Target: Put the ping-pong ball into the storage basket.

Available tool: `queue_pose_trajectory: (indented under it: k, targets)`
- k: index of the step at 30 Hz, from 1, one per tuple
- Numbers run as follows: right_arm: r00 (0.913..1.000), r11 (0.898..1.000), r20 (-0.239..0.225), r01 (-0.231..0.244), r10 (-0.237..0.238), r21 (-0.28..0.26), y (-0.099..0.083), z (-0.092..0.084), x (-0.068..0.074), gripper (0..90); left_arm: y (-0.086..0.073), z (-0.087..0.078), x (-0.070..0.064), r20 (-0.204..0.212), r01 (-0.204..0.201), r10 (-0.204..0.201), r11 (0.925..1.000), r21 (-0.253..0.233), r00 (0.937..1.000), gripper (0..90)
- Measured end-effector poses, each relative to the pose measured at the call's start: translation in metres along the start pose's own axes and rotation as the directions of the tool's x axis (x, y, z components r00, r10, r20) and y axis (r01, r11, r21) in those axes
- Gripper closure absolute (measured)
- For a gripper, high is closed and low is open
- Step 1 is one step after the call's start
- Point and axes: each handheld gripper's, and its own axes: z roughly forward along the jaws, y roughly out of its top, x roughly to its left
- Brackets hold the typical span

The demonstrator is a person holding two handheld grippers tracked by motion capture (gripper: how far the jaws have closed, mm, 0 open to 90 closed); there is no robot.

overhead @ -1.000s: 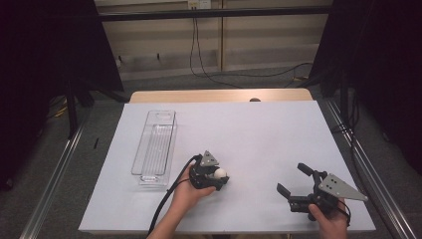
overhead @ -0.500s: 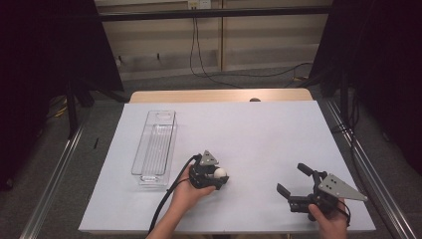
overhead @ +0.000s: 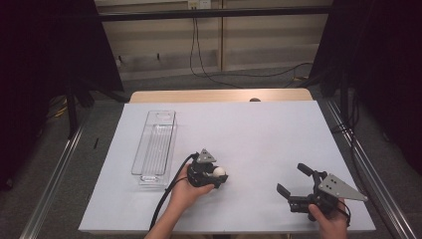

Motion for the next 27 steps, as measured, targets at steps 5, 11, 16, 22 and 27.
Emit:
queue_pose_trajectory:
  k: [5, 11, 16, 22, 27]
  targets:
    - [1.0, 1.0, 0.001, -0.001, 0.001, -0.001, 0.0, 0.0, 0.0, 0.8, 0.001, -0.002, 0.001, 0.003, 0.002, -0.002, 1.0, -0.004, 1.0, 51.0]
    - [1.0, 1.0, 0.002, -0.003, 0.003, -0.003, 0.0, 0.0, 0.0, 0.8, 0.003, -0.005, 0.002, -0.007, 0.005, -0.004, 0.9999, 0.01, 1.0, 51.1]
    - [1.0, 1.0, -0.006, 0.007, -0.007, -0.001, 0.0, -0.001, -0.001, 0.8, 0.004, -0.007, 0.003, -0.009, 0.014, -0.014, 0.9998, -0.011, 0.9999, 51.1]
    - [0.9999, 1.0, -0.006, 0.01, -0.01, -0.001, 0.0, -0.001, -0.001, 0.8, 0.004, -0.01, 0.005, -0.015, 0.03, -0.03, 0.9994, -0.019, 0.9994, 51.1]
    - [1.0, 1.0, -0.005, 0.006, -0.006, -0.001, 0.0, -0.001, -0.001, 0.8, 0.005, -0.013, 0.005, -0.017, 0.039, -0.039, 0.9992, -0.011, 0.9991, 51.1]
